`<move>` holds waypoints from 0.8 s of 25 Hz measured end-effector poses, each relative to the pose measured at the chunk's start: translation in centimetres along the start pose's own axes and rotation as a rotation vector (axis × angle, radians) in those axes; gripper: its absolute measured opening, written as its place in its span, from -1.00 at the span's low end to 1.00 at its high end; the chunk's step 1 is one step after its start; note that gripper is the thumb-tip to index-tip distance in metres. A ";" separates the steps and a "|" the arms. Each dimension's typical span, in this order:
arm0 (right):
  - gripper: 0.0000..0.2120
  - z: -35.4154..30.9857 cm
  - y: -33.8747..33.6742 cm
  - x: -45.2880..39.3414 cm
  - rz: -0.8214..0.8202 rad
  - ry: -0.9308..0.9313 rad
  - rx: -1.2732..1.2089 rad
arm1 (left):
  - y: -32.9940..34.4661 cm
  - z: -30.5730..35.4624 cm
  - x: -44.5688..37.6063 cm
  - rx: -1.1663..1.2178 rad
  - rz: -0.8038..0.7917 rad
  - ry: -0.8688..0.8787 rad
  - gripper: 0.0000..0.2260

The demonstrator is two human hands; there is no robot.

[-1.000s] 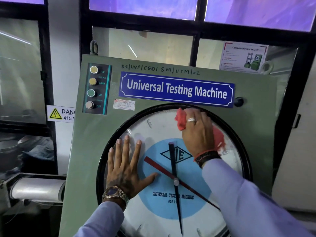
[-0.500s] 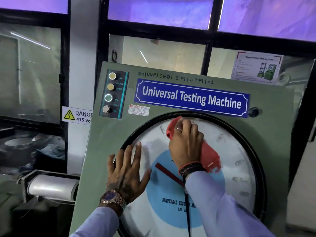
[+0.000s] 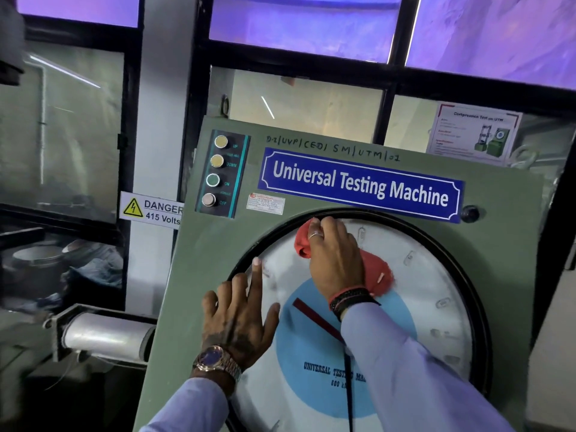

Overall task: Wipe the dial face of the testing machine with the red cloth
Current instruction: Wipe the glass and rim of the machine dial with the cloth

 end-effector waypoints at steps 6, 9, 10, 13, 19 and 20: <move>-0.70 -3.3 0.9 0.5 0.040 -0.150 -0.061 | -0.2 -3.7 2.1 -0.042 -0.009 -0.051 -0.22; -0.61 -2.3 1.0 0.6 0.079 -0.001 -0.123 | -0.7 -4.3 2.6 -0.046 -0.028 -0.080 -0.23; -0.56 -3.2 1.5 0.9 0.038 0.015 -0.114 | -0.8 -4.2 2.5 -0.046 -0.039 -0.087 -0.23; -0.35 -5.0 2.8 2.1 -0.152 0.059 -0.017 | -1.2 -4.2 2.4 -0.047 -0.069 -0.085 -0.25; -0.35 -4.4 2.1 2.2 -0.295 0.081 0.053 | -2.1 -3.9 2.5 -0.037 -0.100 -0.101 -0.25; -0.37 -4.8 2.1 2.0 -0.297 0.051 0.036 | -2.2 -4.1 2.4 -0.041 -0.092 -0.107 -0.25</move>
Point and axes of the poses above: each hand's wrist, its own x-axis away from the middle knuckle, its own y-axis out of the palm, z = x × y, the point moved 7 cm from there along -x, towards the middle knuckle, and after that the axes turned 8 degrees about -z, right-handed, at the moved point
